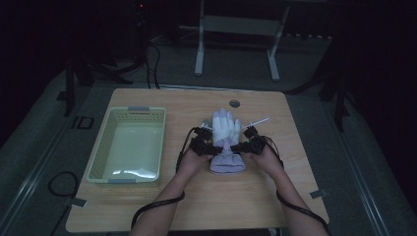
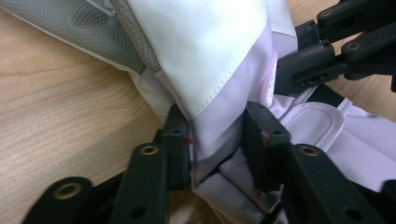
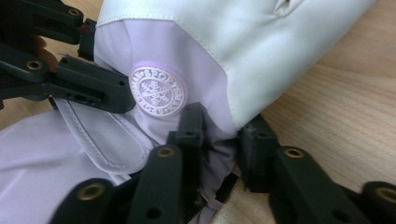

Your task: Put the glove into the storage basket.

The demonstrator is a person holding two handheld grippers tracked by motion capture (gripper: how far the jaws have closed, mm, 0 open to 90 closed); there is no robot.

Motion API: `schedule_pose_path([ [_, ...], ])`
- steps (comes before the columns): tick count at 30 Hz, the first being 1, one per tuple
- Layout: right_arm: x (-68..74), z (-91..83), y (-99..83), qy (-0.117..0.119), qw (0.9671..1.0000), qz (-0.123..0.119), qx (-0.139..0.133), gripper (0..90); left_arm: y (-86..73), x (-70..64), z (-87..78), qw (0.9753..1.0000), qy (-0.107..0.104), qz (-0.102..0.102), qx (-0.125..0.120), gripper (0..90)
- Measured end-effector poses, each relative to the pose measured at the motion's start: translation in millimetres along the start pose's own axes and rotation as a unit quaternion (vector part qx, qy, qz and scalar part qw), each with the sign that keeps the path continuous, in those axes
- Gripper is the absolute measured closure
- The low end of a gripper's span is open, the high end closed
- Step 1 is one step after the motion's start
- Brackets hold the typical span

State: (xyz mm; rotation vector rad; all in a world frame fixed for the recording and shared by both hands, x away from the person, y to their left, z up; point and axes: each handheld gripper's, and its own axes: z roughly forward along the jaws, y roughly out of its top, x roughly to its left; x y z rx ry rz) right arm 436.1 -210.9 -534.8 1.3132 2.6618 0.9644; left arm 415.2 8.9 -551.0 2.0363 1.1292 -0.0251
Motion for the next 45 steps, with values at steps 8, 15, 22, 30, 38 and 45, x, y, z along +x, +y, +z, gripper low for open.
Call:
schedule_pose_path([
  [8,4.8,-11.6,-0.6,-0.007,0.9996,-0.003,-0.026,79.6,11.0,-7.6,-11.0,1.0,-0.006,0.004,0.001,79.0],
  [15,16.6,-33.6,6.1,-0.016,0.9985,-0.011,-0.051,80.1,23.4,-22.2,-33.9,0.9992,0.007,0.039,-0.01,79.2],
  [22,31.0,-51.7,12.0,-0.002,0.9971,-0.017,-0.075,80.2,30.8,-31.2,-62.2,0.9978,0.014,0.064,-0.01,79.2],
  [30,50.8,-55.9,20.2,0.003,0.9953,-0.011,-0.096,80.2,32.6,-31.0,-87.6,0.9963,0.029,0.081,-0.009,79.1],
  [38,68.9,-53.8,33.8,0.01,0.9949,-0.021,-0.098,80.2,29.3,-22.4,-110.6,0.9963,0.038,0.077,-0.01,79.0],
  [45,87.3,-49.6,47.5,0.019,0.9941,-0.028,-0.103,80.2,26.2,-13.2,-133.9,0.996,0.046,0.075,-0.012,78.9],
])
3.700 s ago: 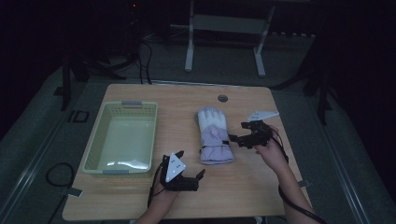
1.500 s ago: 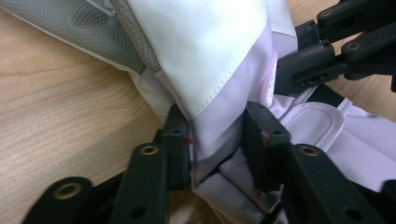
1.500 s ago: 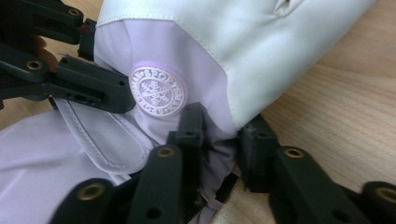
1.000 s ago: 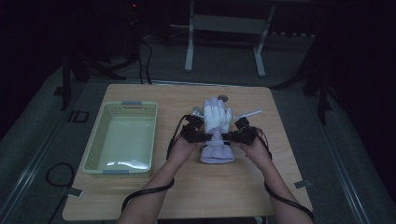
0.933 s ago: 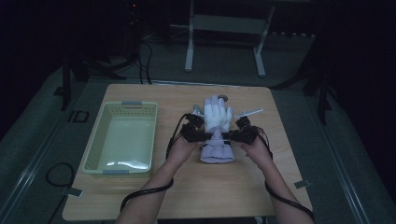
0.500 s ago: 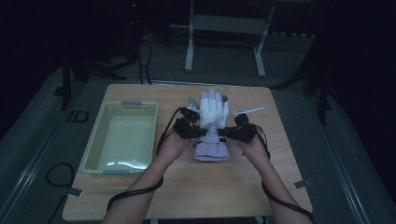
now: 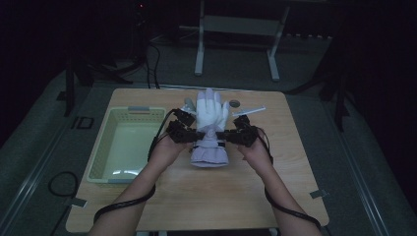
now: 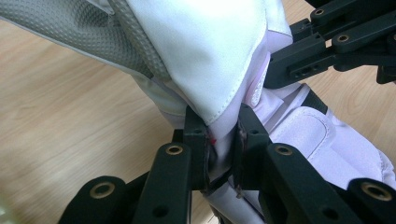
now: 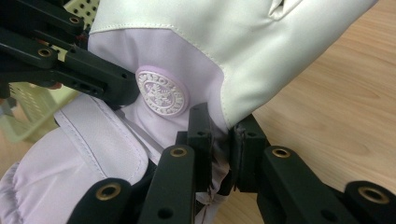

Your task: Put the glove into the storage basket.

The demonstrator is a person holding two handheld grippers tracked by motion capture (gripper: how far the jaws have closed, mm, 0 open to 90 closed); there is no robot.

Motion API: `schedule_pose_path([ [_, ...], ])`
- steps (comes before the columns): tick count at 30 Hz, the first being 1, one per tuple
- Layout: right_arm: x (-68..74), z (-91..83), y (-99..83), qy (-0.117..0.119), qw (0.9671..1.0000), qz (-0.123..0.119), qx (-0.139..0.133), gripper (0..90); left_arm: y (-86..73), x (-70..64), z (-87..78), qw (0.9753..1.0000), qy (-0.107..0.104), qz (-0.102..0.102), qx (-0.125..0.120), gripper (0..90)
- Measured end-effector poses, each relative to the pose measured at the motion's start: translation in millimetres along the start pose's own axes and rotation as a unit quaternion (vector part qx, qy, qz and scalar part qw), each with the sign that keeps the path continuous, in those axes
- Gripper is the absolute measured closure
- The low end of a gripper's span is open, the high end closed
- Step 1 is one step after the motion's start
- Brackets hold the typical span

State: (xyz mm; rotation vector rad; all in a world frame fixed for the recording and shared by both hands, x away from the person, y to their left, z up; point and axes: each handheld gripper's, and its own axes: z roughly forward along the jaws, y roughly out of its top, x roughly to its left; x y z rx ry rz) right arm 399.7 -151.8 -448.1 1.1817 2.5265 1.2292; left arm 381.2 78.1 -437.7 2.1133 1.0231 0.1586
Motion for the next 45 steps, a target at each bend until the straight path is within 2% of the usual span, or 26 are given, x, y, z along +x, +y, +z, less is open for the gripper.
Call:
schedule_pose_path([
  [4,10.2,3.9,7.6,0.005,1.0,-0.005,0.001,80.2,-2.7,5.5,-12.3,1.0,0.005,0.002,0.001,78.9],
  [12,31.2,13.6,22.5,0.01,0.9997,-0.022,-0.001,80.2,-10.6,19.5,-35.5,0.9999,0.01,-0.008,-0.002,78.7],
  [22,58.4,34.7,39.8,0.026,0.9991,-0.034,0.004,80.3,-24.3,39.1,-64.8,0.9995,0.027,-0.013,0.006,78.7],
  [27,73.2,46.6,49.0,0.034,0.9987,-0.039,0.004,80.5,-32.5,49.6,-81.0,0.999,0.038,-0.024,0.005,78.7],
  [32,90.4,62.6,59.0,0.041,0.9982,-0.043,0.009,80.5,-43.6,63.7,-96.9,0.9981,0.049,-0.036,0.008,78.7],
  [39,118.3,92.6,69.6,0.048,0.9976,-0.047,0.016,80.6,-64.6,87.3,-117.7,0.9955,0.07,-0.06,0.019,78.6],
  [45,138.8,118.4,73.2,0.06,0.9972,-0.04,0.018,80.6,-80.0,104.9,-131.0,0.9939,0.083,-0.065,0.032,78.5],
])
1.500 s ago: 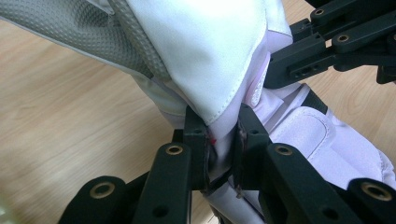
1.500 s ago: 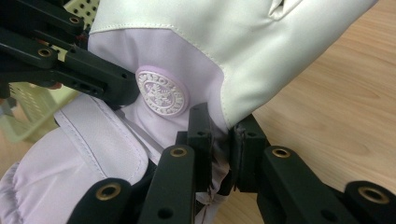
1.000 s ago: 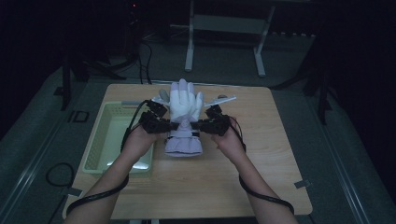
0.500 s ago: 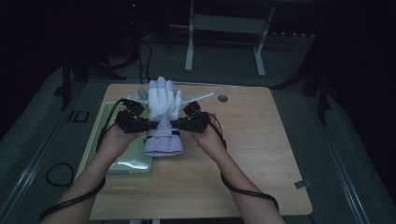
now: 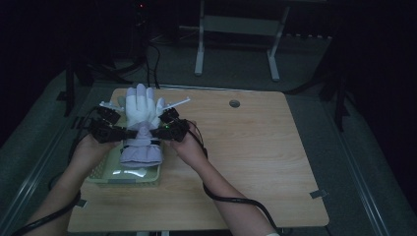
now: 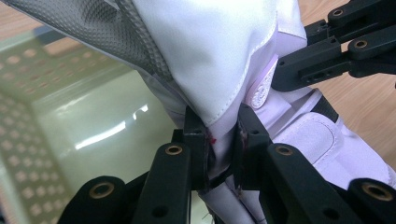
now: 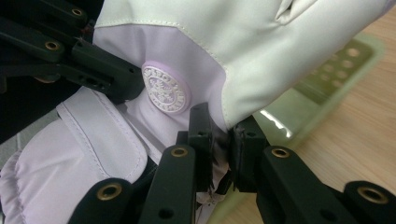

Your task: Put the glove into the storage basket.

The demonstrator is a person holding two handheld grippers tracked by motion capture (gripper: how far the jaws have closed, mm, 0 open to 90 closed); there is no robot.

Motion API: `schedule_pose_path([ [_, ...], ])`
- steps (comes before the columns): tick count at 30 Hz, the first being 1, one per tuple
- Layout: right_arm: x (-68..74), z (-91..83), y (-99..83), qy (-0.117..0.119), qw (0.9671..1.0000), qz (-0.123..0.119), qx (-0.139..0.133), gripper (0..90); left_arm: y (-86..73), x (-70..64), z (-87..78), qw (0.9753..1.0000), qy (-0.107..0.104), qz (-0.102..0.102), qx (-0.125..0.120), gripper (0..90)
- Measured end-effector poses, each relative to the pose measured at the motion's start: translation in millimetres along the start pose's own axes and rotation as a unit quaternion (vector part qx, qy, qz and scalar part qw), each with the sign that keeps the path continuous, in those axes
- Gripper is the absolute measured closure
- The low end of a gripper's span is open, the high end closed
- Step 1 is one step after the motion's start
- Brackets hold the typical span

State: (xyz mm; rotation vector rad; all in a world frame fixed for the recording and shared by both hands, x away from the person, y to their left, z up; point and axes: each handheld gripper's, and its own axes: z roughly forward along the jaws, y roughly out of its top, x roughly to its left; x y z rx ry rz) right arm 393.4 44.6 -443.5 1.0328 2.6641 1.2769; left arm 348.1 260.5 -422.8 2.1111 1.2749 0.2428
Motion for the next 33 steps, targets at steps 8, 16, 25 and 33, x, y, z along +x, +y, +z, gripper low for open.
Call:
schedule_pose_path([
  [8,6.4,28.9,-3.8,-0.007,0.9999,0.0,0.011,80.6,-19.6,19.7,13.7,0.9999,-0.001,-0.012,0.005,78.5],
  [16,12.9,57.3,-15.8,-0.036,0.9982,-0.007,0.047,80.6,-39.2,30.8,36.5,0.9992,0.002,-0.029,0.026,78.4],
  [25,22.5,73.8,-29.3,-0.053,0.9949,-0.026,0.082,79.4,-62.8,37.7,51.2,0.9982,-0.013,-0.049,0.034,77.9],
  [33,26.5,80.5,-28.5,-0.073,0.9912,-0.025,0.107,62.2,-65.4,34.3,63.0,0.9967,0.03,-0.048,0.057,59.1],
])
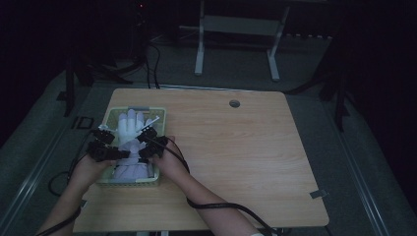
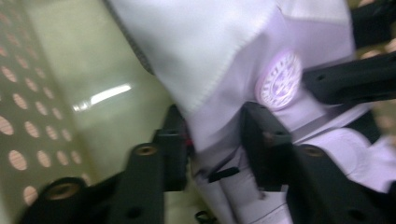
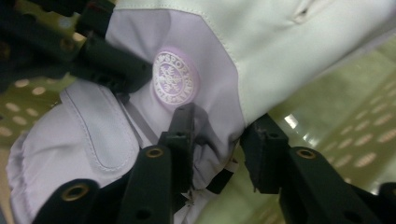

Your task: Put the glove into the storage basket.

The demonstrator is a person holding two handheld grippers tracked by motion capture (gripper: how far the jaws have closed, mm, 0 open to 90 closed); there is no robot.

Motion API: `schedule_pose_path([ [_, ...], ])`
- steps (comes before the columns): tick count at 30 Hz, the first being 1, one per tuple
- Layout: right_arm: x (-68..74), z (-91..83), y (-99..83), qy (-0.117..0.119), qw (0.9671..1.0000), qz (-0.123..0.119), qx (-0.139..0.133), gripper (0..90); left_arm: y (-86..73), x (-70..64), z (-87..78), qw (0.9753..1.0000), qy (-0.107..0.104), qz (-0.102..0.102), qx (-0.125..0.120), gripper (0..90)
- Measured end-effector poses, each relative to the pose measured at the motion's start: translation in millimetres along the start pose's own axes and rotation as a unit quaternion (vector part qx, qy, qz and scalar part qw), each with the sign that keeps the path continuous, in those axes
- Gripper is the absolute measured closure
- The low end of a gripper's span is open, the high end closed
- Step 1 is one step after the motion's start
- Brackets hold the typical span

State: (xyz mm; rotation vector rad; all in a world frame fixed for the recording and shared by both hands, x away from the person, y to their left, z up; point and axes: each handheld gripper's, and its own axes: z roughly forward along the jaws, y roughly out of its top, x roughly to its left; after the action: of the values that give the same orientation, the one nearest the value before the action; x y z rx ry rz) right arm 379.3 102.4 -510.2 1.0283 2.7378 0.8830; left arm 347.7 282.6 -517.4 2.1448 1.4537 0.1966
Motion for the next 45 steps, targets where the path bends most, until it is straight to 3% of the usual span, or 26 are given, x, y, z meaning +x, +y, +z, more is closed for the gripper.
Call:
schedule_pose_path([
  [3,-2.8,-0.2,0.4,0.006,0.9999,0.008,0.002,57.6,1.6,-2.4,4.0,0.9998,0.008,0.008,0.019,54.8],
  [4,-4.9,-2.6,0.8,0.006,0.9999,0.009,-0.006,57.4,3.3,-5.4,6.4,0.9994,0.021,0.013,0.026,52.3],
  [9,-7.7,-12.6,2.5,0.01,0.9997,0.002,-0.021,50.7,5.5,-6.6,7.8,0.999,0.034,0.013,0.027,43.7],
  [12,-16.1,-20.7,2.3,0.022,0.9987,0.016,-0.043,49.3,5.0,-5.8,5.1,0.9995,0.031,0.006,0.0,32.2],
  [15,-21.1,-26.1,2.2,0.025,0.9982,0.016,-0.053,46.8,4.5,-7.5,3.0,0.9991,0.036,0.014,-0.016,16.3],
  [16,-25.3,-30.3,1.8,0.029,0.9976,0.013,-0.061,43.1,4.2,-9.7,0.8,0.9987,0.033,0.017,-0.035,14.1],
  [19,-28.5,-34.1,0.8,0.033,0.9973,0.005,-0.066,39.8,5.1,-11.6,-2.4,0.9979,0.035,0.017,-0.052,7.9],
  [21,-33.5,-38.4,-1.2,0.055,0.9958,-0.001,-0.073,32.4,5.3,-17.3,-11.0,0.9933,0.065,0.033,-0.09,7.8],
  [23,-34.9,-39.5,-2.1,0.064,0.9952,-0.005,-0.074,30.4,5.5,-19.1,-13.6,0.9921,0.067,0.034,-0.1,5.2],
  [26,-37.4,-41.4,-4.6,0.08,0.994,-0.018,-0.071,24.1,6.3,-24.7,-18.3,0.9925,0.058,0.029,-0.104,2.5],
  [27,-39.6,-42.5,-8.5,0.084,0.9931,-0.031,-0.075,17.4,5.9,-29.8,-20.0,0.9928,0.05,0.032,-0.104,2.5],
  [29,-41.6,-43.6,-11.1,0.084,0.9928,-0.042,-0.075,16.8,5.2,-34.4,-20.3,0.993,0.047,0.035,-0.103,2.5],
  [35,-53.7,-53.2,-16.6,0.103,0.9888,-0.046,-0.098,16.5,5.5,-46.6,-20.3,0.9929,0.02,0.022,-0.115,2.5],
  [41,-66.8,-63.4,-22.1,0.094,0.9897,-0.043,-0.099,16.5,10.9,-63.1,-20.1,0.9921,0.016,0.038,-0.119,2.5],
  [45,-77.2,-68.2,-26.9,0.089,0.9902,-0.039,-0.1,16.5,16.5,-77.7,-21.4,0.9909,-0.001,0.041,-0.128,2.5],
])
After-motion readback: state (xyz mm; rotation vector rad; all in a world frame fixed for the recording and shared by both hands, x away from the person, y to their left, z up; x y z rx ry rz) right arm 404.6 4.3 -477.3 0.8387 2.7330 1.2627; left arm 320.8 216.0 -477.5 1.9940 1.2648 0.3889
